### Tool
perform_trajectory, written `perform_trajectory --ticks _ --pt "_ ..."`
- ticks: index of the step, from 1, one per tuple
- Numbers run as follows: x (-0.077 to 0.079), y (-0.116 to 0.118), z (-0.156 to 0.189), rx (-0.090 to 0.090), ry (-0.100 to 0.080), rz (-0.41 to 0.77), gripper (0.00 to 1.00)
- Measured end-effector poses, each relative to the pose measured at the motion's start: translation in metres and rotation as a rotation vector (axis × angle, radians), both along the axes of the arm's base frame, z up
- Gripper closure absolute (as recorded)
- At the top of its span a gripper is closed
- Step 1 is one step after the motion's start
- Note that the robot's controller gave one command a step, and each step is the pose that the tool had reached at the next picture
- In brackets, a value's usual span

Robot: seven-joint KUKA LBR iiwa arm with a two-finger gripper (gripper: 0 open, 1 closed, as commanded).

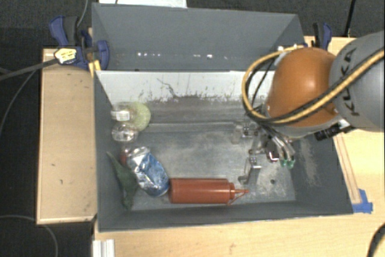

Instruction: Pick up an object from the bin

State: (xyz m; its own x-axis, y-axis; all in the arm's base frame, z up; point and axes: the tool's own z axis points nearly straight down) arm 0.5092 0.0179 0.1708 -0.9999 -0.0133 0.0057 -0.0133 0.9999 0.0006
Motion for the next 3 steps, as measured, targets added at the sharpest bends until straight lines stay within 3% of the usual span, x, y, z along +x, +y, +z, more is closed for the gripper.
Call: perform_trajectory --ticks 1,2,3 --pt "0.002 0.0 0.004 0.0 -0.008 0.0 0.0" --pt "-0.008 0.015 -0.042 0.0 -0.013 0.033 0.0" --pt "-0.02 0.032 -0.081 -0.002 -0.007 -0.054 0.0"
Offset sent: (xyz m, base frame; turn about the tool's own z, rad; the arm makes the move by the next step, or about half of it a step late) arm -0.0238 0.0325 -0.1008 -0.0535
